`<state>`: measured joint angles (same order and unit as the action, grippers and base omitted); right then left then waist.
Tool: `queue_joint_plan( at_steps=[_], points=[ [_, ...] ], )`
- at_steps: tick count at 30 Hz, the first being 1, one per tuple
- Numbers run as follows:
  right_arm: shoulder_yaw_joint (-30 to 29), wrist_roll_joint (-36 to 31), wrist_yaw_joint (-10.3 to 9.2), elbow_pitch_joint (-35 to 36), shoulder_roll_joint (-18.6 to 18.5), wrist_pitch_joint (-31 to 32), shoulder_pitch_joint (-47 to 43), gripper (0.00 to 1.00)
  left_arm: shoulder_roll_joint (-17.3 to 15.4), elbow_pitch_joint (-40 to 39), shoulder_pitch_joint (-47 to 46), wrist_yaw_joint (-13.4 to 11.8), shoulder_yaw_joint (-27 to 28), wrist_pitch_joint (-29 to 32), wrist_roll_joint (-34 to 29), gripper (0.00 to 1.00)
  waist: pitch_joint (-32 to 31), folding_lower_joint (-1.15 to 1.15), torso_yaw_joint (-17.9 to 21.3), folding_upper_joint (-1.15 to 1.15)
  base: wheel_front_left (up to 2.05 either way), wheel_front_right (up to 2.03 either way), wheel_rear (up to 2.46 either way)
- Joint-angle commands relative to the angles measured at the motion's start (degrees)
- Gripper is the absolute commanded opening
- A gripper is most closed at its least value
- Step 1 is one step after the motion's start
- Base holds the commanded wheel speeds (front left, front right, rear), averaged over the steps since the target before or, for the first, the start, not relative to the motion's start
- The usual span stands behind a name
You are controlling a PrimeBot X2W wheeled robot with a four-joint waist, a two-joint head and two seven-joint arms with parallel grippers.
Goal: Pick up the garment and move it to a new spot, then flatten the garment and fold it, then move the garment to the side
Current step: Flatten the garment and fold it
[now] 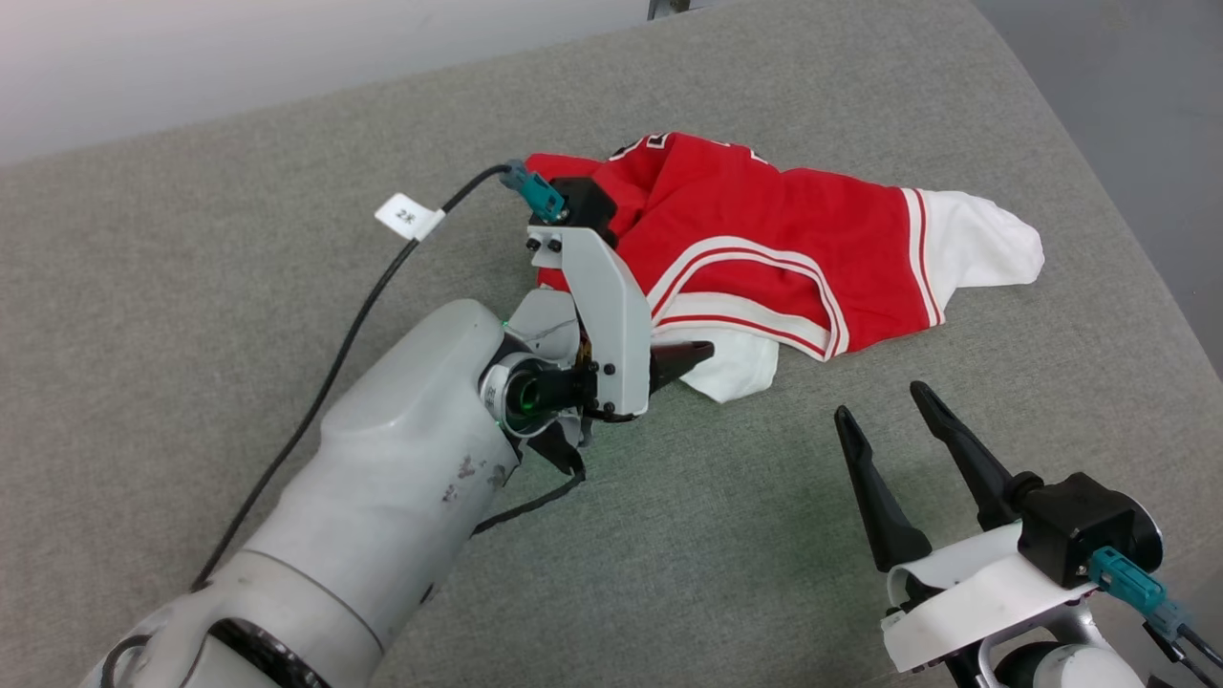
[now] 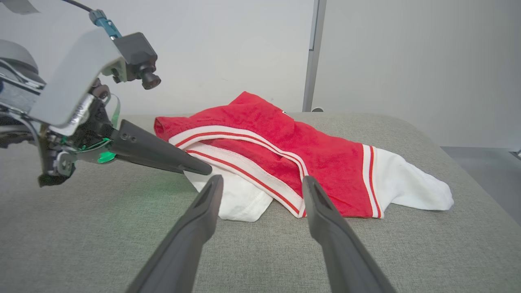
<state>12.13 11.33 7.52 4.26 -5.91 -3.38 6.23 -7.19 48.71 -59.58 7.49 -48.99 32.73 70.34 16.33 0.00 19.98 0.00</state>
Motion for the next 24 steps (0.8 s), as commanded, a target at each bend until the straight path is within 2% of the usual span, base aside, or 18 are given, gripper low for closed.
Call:
queue_joint_plan(
  at_steps=[1,5,7,15,18,20,24],
  points=[
    [0.2,-0.3,-0.06,0.0,0.2,-0.3,0.5,1.00,0.1,0.1,-0.6,0.0,-0.1,-0.2,0.5,0.00,0.0,0.00,-0.1,0.00,0.00,0.00,0.00],
    [-0.9,-0.2,-0.06,-0.1,0.3,-0.3,-0.2,1.00,-0.7,-1.3,-1.2,0.0,-1.7,0.5,0.7,0.00,-0.7,0.00,-1.5,0.00,0.00,0.00,0.00],
    [-1.4,-0.2,-0.06,0.0,0.4,-0.2,-0.9,1.00,-2.2,-2.4,-2.4,0.0,-2.2,0.4,0.7,0.00,-1.2,0.00,-2.7,0.00,0.00,0.00,0.00],
    [-1.8,-0.2,-0.06,0.5,-0.2,1.0,-2.0,1.00,-12.6,-6.6,-9.5,0.0,-5.0,-0.9,-2.8,0.00,-4.8,0.00,-8.6,0.00,0.00,0.00,0.00],
    [-1.6,-0.1,-0.06,1.0,-0.5,1.7,-2.0,1.00,-17.1,-10.0,-12.8,0.0,-8.5,-4.6,-7.4,0.00,-5.6,0.00,-10.6,0.00,0.00,0.00,0.00],
    [-1.6,0.0,-0.06,1.2,-0.6,1.8,-2.1,1.00,-18.0,-11.0,-13.0,0.0,-9.2,-6.4,-8.1,0.00,-5.9,0.00,-11.3,0.00,0.00,0.00,0.00],
    [-1.8,-0.1,-0.06,2.1,-1.1,2.7,-2.4,1.00,-21.4,-15.3,-12.6,0.0,-15.2,-12.5,-12.1,0.00,-6.5,0.00,-13.1,0.00,0.00,0.00,0.00]
  ],
)
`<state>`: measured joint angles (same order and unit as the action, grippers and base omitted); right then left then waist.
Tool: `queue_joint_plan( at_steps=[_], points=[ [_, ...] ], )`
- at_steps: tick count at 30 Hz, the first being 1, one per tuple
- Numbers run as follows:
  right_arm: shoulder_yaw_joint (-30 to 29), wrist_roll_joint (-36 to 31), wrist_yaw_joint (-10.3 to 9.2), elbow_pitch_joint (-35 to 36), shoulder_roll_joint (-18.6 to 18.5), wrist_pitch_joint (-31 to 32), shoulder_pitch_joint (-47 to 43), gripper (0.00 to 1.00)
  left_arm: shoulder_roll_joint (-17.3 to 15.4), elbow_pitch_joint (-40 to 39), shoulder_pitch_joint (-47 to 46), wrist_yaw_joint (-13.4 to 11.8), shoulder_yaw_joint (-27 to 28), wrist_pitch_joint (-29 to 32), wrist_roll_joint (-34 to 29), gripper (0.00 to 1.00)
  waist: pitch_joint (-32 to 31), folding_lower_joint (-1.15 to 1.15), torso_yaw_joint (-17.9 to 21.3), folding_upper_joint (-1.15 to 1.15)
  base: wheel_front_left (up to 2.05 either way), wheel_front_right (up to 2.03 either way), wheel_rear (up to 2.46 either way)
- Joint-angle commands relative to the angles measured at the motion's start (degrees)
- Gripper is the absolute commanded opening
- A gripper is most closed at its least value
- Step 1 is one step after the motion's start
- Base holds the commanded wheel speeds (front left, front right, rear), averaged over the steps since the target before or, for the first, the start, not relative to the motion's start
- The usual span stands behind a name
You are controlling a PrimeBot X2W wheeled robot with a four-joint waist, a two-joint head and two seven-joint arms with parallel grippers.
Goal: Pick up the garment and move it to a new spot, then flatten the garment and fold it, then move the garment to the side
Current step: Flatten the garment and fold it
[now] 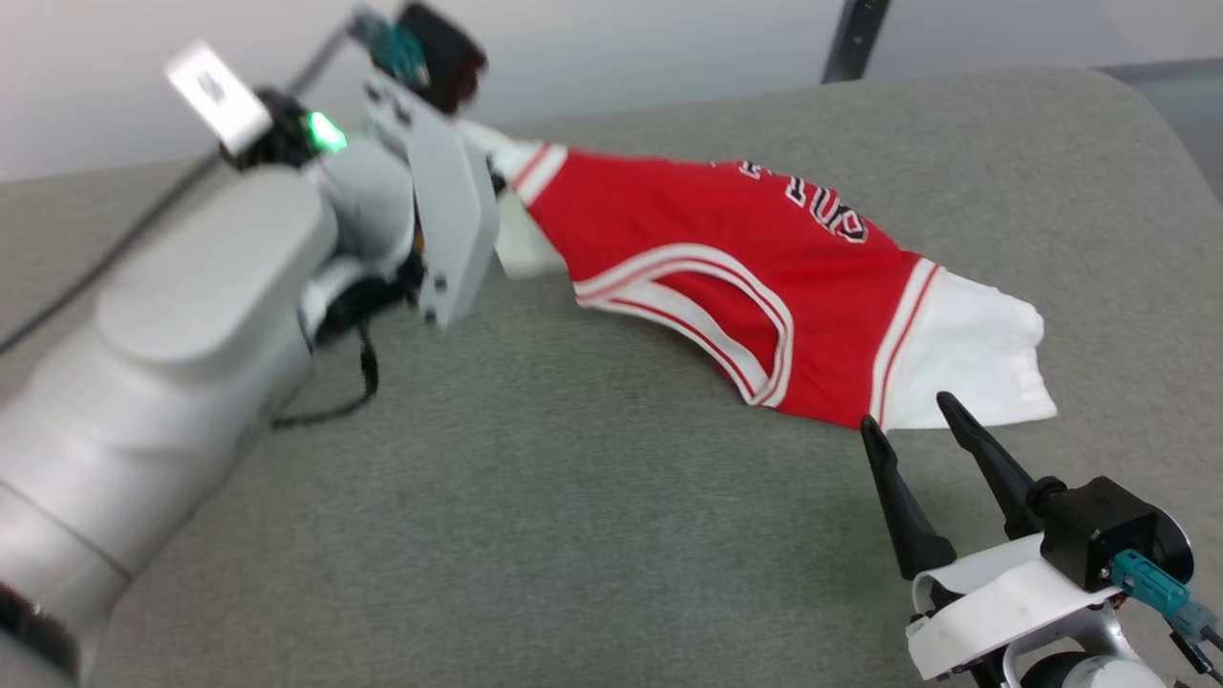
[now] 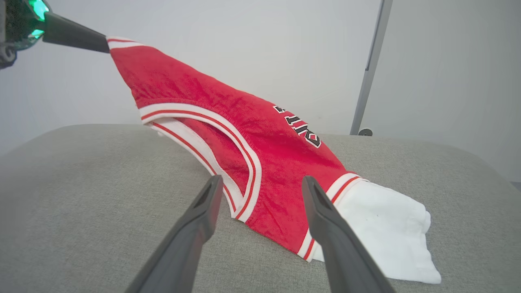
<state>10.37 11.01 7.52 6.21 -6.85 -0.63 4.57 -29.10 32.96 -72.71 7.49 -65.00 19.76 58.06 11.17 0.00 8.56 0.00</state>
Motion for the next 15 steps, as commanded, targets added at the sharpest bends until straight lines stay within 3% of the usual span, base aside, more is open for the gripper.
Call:
queue_joint_plan(
  at_steps=[1,6,11,15],
  points=[
    [-0.1,0.3,-0.06,0.4,-0.2,0.2,-0.8,1.00,-0.4,-0.2,1.6,0.0,-0.8,-0.3,-0.1,0.00,-1.3,0.00,-2.0,0.00,0.00,0.00,0.00],
    [-0.2,0.2,-0.06,1.6,-0.5,1.1,-0.8,1.00,-4.0,-1.6,6.8,0.0,-6.5,-4.4,-1.8,0.00,-0.5,0.00,-2.8,0.00,0.00,0.00,0.00],
    [-0.7,0.1,-0.06,2.8,-1.0,2.1,-1.1,1.00,-5.7,0.2,13.2,0.0,-8.0,-8.0,-4.0,0.00,0.5,0.00,-3.1,0.00,0.00,0.00,0.00],
    [-1.8,-0.1,-0.06,3.7,-1.3,2.8,-1.4,1.00,-5.2,0.3,17.1,0.0,-8.2,-6.7,0.2,0.00,0.9,0.00,-3.9,0.00,0.00,0.00,0.00]
  ],
)
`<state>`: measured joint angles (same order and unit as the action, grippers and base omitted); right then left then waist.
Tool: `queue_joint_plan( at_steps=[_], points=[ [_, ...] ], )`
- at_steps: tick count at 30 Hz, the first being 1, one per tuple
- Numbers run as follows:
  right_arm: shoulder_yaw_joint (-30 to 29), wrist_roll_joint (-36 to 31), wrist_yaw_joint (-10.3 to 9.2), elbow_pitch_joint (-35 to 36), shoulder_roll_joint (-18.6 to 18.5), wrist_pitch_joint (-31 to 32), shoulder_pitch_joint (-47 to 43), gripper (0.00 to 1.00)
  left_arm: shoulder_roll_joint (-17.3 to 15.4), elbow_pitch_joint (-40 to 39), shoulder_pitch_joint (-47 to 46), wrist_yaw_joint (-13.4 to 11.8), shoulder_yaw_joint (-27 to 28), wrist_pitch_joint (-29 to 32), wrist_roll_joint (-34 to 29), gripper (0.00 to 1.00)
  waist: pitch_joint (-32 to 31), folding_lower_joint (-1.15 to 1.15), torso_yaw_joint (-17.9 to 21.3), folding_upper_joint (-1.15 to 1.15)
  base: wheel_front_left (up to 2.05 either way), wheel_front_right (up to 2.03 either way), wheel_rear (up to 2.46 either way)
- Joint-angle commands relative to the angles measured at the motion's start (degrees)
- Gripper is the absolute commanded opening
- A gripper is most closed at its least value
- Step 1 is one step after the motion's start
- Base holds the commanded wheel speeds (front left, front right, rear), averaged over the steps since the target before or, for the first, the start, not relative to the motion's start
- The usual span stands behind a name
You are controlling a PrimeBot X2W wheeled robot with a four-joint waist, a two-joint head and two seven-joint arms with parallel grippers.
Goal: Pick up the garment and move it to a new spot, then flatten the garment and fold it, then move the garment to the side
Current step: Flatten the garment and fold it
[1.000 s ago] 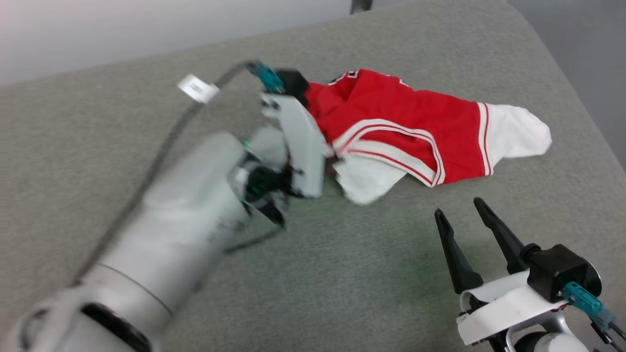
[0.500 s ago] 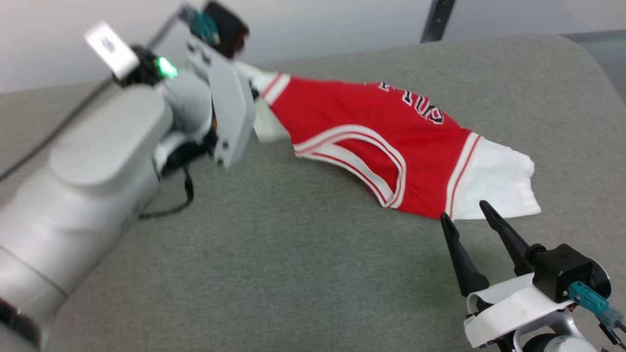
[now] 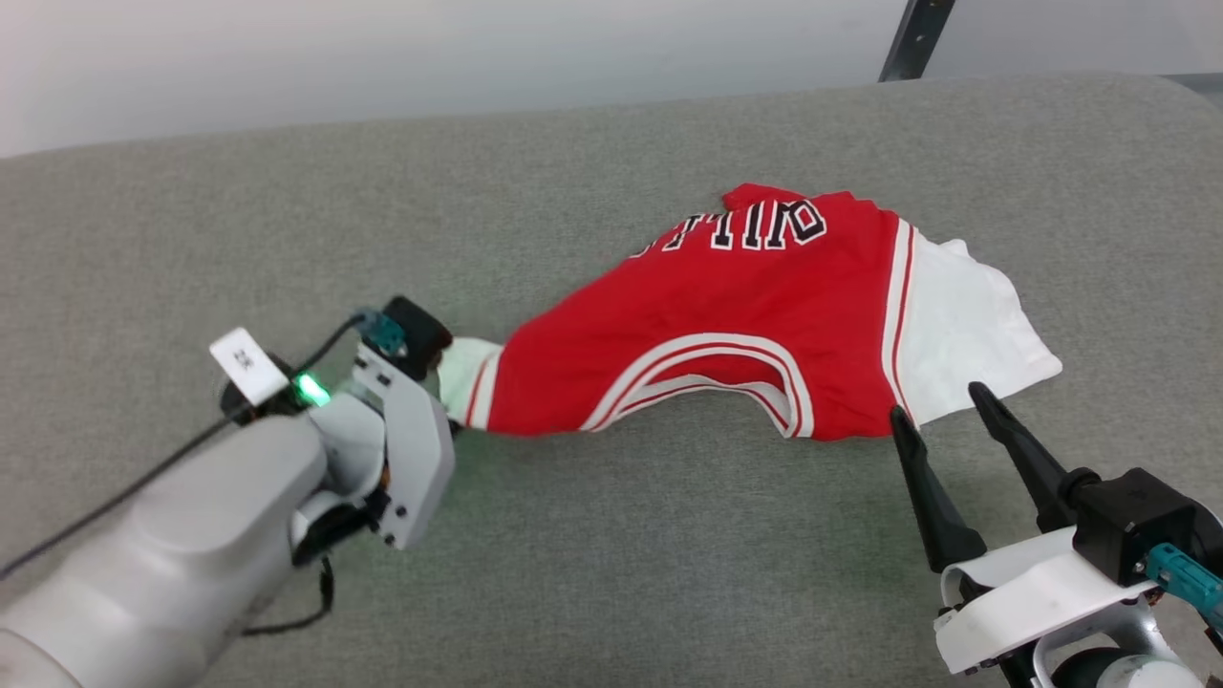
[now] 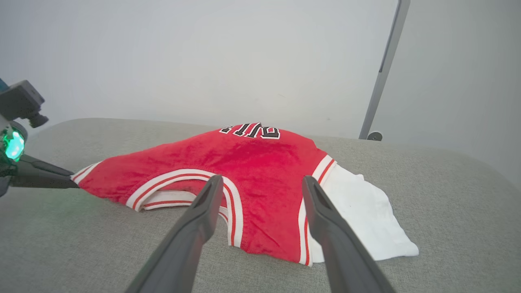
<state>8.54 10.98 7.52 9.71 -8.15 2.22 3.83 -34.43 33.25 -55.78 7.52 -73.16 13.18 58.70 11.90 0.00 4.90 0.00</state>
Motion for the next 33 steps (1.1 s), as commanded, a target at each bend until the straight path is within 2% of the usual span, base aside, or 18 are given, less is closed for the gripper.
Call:
queue_joint_plan(
  at_steps=[1,3,5,6,7,11,15,18,21,26,33],
  points=[
    [0.0,-0.2,-0.06,0.4,0.0,0.1,-0.6,1.00,0.1,-0.5,0.7,-0.1,0.0,0.2,0.5,0.00,0.2,0.00,-0.4,0.00,0.00,0.00,0.00],
    [0.1,-0.2,-0.06,0.8,0.0,0.5,-0.4,1.00,0.0,-1.6,1.4,-0.1,-0.1,0.8,2.1,0.00,0.3,0.00,-0.8,0.00,0.00,0.00,0.00],
    [0.2,-0.3,-0.06,1.0,0.0,0.8,-0.4,1.00,-0.2,-2.3,1.6,-0.1,-0.1,1.0,3.1,0.43,0.2,0.00,-1.3,0.00,0.00,0.00,0.00],
    [0.3,-0.2,-0.06,1.1,0.1,1.0,-0.4,1.00,-0.5,-2.5,1.2,-0.1,-0.1,1.0,3.6,0.92,0.1,0.00,-1.4,0.00,0.00,0.00,0.00],
    [0.3,-0.2,-0.06,1.2,0.1,1.2,-0.4,1.00,-0.8,-2.7,0.6,-0.1,-0.1,1.2,4.2,1.00,0.0,0.00,-1.5,0.00,0.00,0.00,0.00],
    [0.2,0.1,-0.06,1.6,-0.3,1.6,-0.8,1.00,-3.0,-5.2,-2.1,-0.1,-0.1,4.1,6.9,1.00,-0.2,0.00,-1.8,0.00,0.00,0.00,0.00],
    [0.3,0.4,-0.06,1.7,-0.3,1.6,-0.9,1.00,-6.8,-7.6,-7.1,-0.1,0.3,8.1,7.4,1.00,-0.1,0.00,-1.3,0.00,0.00,0.00,0.00],
    [0.9,0.6,-0.06,1.5,0.0,1.4,-0.5,1.00,-7.3,-6.7,-10.2,-0.2,0.8,10.1,7.0,1.00,0.6,0.00,-0.8,0.00,0.00,0.00,0.00],
    [1.6,0.7,-0.06,1.5,0.2,1.2,0.3,1.00,-5.8,-3.6,-12.2,-0.8,1.8,10.8,7.9,1.00,1.6,0.00,-0.1,0.00,0.00,0.00,0.00],
    [2.0,0.7,-0.06,1.5,0.2,1.0,1.7,1.00,-1.2,5.1,-13.2,-2.0,3.4,9.6,9.6,1.00,3.8,0.00,1.1,0.00,0.00,0.00,0.00],
    [1.7,0.5,-0.06,1.0,0.3,0.7,2.8,1.00,3.8,14.6,-11.9,-0.8,3.0,10.4,11.2,1.00,5.2,0.00,1.8,0.00,0.00,0.00,0.00]
  ],
)
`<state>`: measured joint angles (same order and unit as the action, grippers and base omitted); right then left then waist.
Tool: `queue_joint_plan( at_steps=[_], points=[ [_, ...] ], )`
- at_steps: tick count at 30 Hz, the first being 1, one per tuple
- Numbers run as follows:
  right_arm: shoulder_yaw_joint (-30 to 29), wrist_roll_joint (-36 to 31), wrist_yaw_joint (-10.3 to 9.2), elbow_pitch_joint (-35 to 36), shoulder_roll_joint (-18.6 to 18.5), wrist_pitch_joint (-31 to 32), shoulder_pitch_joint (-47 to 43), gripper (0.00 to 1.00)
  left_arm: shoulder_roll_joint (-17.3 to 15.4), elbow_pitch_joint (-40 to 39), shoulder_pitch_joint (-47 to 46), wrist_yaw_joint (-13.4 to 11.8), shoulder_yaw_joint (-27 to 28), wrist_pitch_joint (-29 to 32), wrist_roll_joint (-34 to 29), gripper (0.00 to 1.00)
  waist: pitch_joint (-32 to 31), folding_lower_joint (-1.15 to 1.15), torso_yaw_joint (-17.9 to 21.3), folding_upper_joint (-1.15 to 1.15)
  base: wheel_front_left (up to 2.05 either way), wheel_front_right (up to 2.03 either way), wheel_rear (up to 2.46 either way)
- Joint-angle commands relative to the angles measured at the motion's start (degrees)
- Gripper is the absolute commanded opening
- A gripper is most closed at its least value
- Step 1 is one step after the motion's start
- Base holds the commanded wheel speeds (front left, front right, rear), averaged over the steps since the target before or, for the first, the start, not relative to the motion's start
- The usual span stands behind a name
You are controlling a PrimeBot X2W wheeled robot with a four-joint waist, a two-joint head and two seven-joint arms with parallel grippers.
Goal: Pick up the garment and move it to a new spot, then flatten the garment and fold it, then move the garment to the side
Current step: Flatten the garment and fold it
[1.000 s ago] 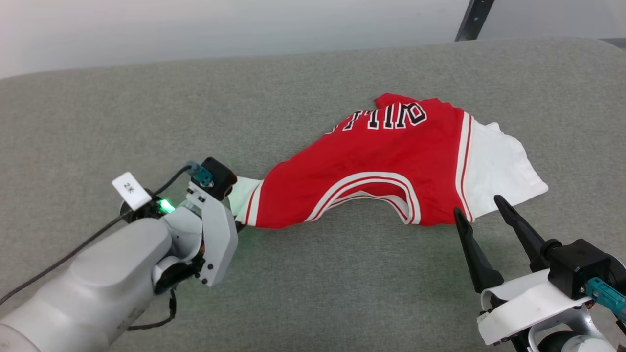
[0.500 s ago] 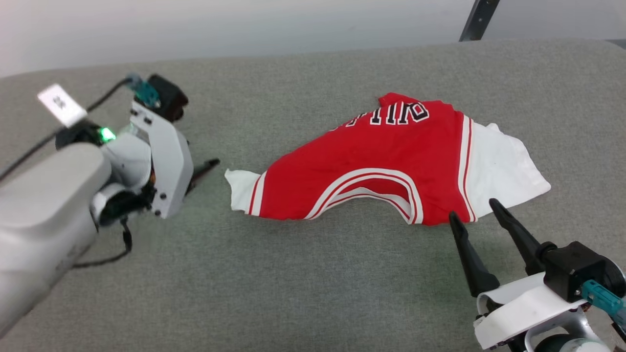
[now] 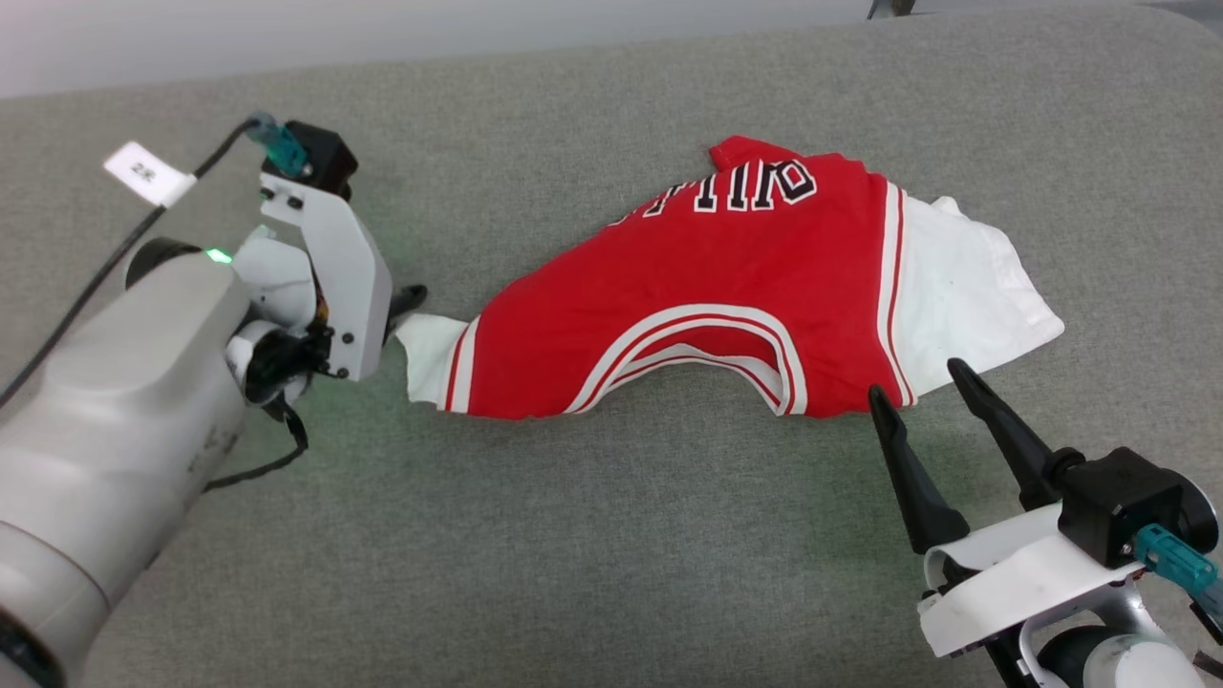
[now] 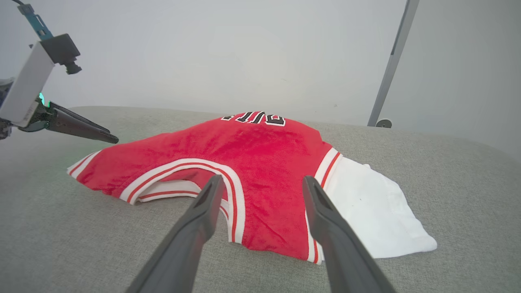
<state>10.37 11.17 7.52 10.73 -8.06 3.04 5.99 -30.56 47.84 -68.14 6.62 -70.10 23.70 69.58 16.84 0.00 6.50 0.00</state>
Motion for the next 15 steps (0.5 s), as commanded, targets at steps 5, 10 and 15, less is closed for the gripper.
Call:
queue_joint_plan(
  at_steps=[5,10,15],
  points=[
    [0.0,0.1,-0.06,-0.5,0.6,-0.5,0.5,1.00,1.2,1.5,1.5,0.9,-0.5,1.0,1.4,1.00,0.1,0.00,-0.4,0.00,0.00,0.00,0.00],
    [0.2,0.0,-0.06,-0.6,0.5,-0.4,1.1,1.00,1.4,0.3,2.3,0.9,-1.4,3.3,1.9,1.00,0.0,0.00,-1.1,0.00,0.00,0.00,0.00],
    [0.4,0.1,-0.06,-0.4,0.3,-0.4,1.4,1.00,0.9,-1.5,3.3,0.9,-1.9,4.8,3.2,1.00,0.2,0.00,-1.3,0.00,0.00,0.00,0.00]
  ],
)
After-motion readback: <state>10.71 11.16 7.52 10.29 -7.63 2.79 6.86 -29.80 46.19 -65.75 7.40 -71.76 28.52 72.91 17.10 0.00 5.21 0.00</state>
